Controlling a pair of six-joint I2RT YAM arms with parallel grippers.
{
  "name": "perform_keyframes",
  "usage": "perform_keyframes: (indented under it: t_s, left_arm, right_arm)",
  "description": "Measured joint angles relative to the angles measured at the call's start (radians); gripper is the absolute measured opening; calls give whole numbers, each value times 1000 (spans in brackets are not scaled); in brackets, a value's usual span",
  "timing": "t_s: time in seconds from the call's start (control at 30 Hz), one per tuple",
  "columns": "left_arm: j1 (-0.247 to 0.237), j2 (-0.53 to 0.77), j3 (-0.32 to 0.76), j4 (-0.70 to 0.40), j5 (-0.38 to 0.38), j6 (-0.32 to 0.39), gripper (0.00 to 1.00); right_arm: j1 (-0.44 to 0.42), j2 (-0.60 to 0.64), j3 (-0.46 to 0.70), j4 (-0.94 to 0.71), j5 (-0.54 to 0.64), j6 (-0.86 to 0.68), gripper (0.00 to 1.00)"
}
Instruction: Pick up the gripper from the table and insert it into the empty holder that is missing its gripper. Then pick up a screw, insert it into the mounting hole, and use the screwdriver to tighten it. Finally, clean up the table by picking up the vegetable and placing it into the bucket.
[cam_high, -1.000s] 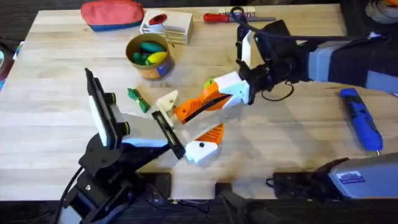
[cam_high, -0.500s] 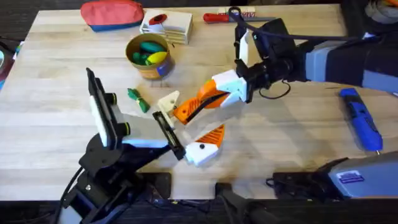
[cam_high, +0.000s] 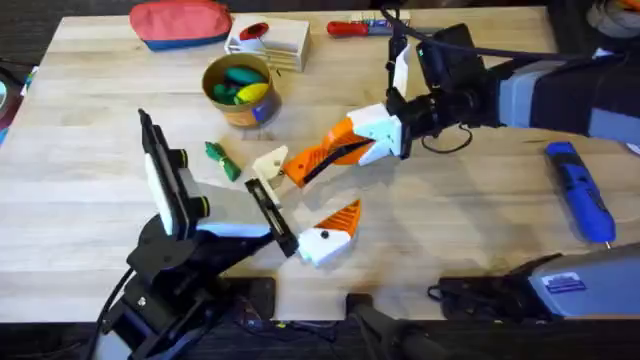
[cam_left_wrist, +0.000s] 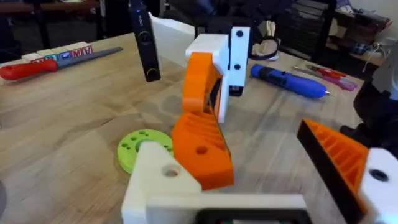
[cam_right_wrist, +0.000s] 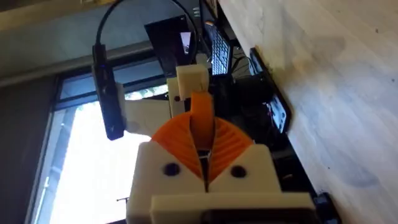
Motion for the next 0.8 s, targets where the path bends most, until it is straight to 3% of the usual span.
perform_keyframes:
  t_s: [0.43, 0.8]
  left_arm:
    - [-1, 0, 0, 0, -15, 0, 951]
    - [0, 0, 0, -2, -47, -8, 951]
  right_arm:
    - [14, 0, 0, 206, 25, 167, 4]
    - [56, 0, -1, 254, 108, 253, 4]
